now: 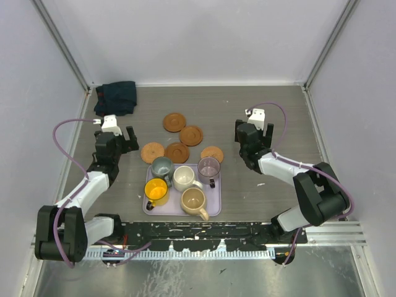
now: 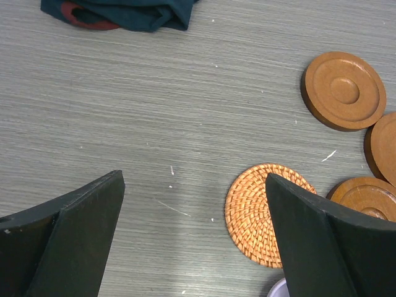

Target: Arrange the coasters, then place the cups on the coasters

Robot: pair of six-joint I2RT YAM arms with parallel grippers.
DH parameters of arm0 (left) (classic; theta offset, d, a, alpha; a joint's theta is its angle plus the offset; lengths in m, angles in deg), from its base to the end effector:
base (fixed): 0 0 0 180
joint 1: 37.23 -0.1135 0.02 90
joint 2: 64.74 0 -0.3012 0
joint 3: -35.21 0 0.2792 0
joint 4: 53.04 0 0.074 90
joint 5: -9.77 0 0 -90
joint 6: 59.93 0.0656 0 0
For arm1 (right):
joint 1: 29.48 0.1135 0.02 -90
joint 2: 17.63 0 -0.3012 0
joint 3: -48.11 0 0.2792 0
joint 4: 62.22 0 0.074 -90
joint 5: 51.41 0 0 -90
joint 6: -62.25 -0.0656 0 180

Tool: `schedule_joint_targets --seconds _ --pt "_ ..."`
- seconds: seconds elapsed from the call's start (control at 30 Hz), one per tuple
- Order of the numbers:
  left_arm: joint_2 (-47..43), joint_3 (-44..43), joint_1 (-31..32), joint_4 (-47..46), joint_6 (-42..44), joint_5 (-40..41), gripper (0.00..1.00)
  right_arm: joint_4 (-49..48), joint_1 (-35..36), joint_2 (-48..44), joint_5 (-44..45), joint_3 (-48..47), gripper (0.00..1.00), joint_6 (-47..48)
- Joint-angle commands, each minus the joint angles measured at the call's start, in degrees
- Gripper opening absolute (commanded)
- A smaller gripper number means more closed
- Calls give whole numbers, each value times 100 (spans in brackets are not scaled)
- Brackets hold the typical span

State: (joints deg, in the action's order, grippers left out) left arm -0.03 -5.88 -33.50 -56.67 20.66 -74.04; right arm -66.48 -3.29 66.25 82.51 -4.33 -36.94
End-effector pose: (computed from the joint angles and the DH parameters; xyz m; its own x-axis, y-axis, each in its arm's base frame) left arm 0.2778 -0.0110 0.2264 -0.3306 -0.1413 -0.9331 -0.0917 0.9889 -0.1173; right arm 0.3198 0.1066 0.2120 -0.3670 -0.0523 -0.9288 0.2982 0.9391 -0.1707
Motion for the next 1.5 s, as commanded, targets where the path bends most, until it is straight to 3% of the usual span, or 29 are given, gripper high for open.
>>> schedule_joint_targets --seconds 0.0,0.67,0.93,1.03,1.17,1.3,1.4,1.47 --pt "-61 -68 14 -349 96 26 98 -214 32 -157 183 -97 100 -75" --pt "-75 -199 23 -65 160 -212 98 -82 35 -151 141 -134 100 -72" --pt "143 -217 207 -365 306 -775 98 -119 84 -68 -932 -56 100 107" --pt "333 -368 249 -235 437 -1003 98 -26 160 36 -988 -157 89 122" --pt "486 -442 260 -178 403 -1096 98 -30 289 76 -1116 -194 49 176" --pt "590 -497 259 -118 527 -1401 98 9 404 59 -1232 -152 32 146" --pt "747 -659 260 88 564 -1651 69 21 492 54 -1370 -75 25 67" --pt "966 -754 260 205 572 -1718 61 7 552 71 -1565 -20 22 -17"
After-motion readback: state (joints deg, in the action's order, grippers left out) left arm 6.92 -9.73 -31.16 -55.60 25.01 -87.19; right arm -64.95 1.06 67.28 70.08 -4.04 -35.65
